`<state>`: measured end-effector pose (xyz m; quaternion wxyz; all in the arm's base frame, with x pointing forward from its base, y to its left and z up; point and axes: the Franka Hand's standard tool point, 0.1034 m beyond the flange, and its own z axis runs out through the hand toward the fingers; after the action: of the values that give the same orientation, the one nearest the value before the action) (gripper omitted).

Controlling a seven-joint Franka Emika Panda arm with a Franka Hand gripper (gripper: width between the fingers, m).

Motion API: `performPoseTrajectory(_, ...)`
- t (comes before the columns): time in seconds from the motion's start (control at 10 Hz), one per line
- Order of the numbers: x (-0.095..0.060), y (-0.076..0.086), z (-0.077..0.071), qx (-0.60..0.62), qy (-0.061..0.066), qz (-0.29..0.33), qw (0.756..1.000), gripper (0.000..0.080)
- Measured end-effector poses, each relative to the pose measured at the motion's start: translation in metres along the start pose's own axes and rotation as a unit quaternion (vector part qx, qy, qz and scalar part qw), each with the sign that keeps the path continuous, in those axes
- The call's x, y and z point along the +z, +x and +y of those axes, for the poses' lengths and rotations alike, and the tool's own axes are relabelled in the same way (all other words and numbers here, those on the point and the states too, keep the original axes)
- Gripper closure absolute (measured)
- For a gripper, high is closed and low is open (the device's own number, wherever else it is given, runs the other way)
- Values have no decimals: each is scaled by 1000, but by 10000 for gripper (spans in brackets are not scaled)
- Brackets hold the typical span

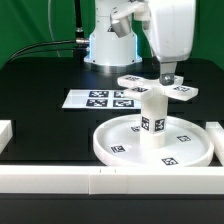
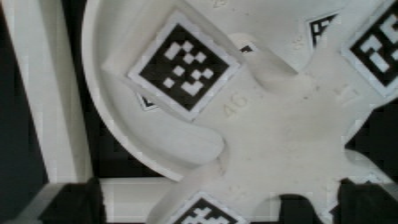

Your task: Assemble round table

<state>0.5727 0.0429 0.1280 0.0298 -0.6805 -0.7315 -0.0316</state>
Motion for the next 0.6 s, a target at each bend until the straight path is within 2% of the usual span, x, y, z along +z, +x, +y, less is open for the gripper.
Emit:
performPoseTrajectory(0.2,4,-2,-5,-44,2,-3,999,151)
performPoseTrajectory(0.6,12,-6,-14,-25,10,-3,1000,151)
